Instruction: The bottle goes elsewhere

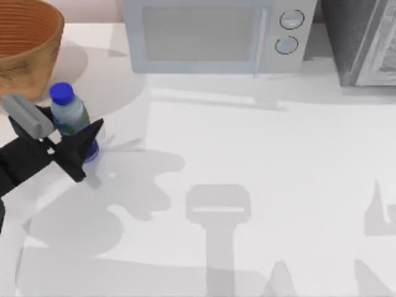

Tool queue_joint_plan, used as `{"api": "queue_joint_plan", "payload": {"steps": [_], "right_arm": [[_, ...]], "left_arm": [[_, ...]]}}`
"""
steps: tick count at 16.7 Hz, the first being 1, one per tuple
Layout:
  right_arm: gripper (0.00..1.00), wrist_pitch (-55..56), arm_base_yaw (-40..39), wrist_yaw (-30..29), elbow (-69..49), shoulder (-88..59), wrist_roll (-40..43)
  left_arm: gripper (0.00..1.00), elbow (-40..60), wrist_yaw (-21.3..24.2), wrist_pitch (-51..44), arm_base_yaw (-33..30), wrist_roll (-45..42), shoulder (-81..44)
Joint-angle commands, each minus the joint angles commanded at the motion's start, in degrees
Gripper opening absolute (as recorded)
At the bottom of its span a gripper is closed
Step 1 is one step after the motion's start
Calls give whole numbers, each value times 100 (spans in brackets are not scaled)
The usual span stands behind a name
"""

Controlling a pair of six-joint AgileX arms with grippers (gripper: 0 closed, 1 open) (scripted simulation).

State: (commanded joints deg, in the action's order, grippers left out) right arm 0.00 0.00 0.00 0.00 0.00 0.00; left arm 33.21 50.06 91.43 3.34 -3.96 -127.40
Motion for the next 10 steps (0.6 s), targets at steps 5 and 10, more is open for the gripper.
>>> {"api": "queue_joint_plan", "payload": {"steps": [5,10], "right_arm": [[100,0,0,0,0,0,0],[100,0,0,0,0,0,0]], "left_arm": [[0,400,-348,141,-315,32,-503],[23,400,-348,141,-315,32,-503]]}}
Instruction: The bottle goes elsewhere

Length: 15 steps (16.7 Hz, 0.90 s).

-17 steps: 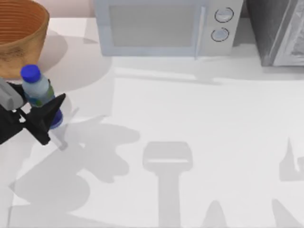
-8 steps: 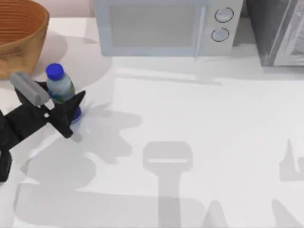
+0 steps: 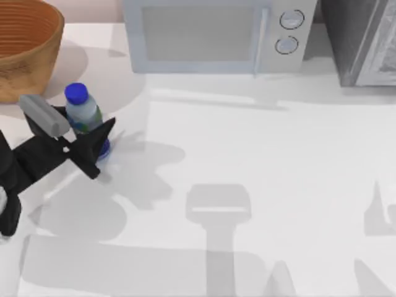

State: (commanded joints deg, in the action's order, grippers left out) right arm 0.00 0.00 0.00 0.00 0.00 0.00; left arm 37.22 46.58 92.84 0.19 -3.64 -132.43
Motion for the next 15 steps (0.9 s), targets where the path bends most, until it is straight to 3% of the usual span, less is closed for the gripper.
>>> {"api": "queue_joint_plan", "payload": {"steps": [10,15], "right_arm": [[100,0,0,0,0,0,0],[100,0,0,0,0,0,0]], "left_arm": [[98,0,0,0,0,0,0],[100,0,0,0,0,0,0]]}}
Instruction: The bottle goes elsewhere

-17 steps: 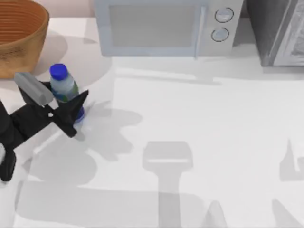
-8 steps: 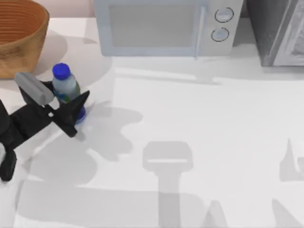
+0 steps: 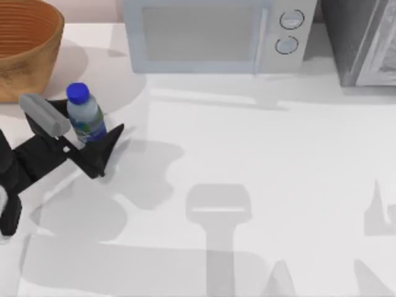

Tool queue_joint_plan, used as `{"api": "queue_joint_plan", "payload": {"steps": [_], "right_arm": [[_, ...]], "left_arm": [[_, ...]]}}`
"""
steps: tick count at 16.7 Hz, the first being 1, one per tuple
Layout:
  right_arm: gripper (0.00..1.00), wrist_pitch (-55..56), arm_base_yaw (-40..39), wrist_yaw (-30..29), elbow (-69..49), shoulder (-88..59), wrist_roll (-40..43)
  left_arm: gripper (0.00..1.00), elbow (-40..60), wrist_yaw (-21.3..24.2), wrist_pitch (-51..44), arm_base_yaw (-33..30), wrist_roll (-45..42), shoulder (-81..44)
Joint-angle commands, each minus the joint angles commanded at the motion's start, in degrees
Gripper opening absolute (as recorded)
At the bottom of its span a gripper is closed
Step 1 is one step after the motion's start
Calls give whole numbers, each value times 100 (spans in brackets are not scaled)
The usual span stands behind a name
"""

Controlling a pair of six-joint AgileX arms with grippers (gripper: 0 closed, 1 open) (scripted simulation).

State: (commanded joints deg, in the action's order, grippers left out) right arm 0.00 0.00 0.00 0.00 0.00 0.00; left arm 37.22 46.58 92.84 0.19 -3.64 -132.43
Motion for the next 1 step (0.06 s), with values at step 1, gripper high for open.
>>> {"api": "queue_joint_plan", "payload": {"steps": [1], "right_arm": [[100,0,0,0,0,0,0]], "left_arm": [[100,0,0,0,0,0,0]]}}
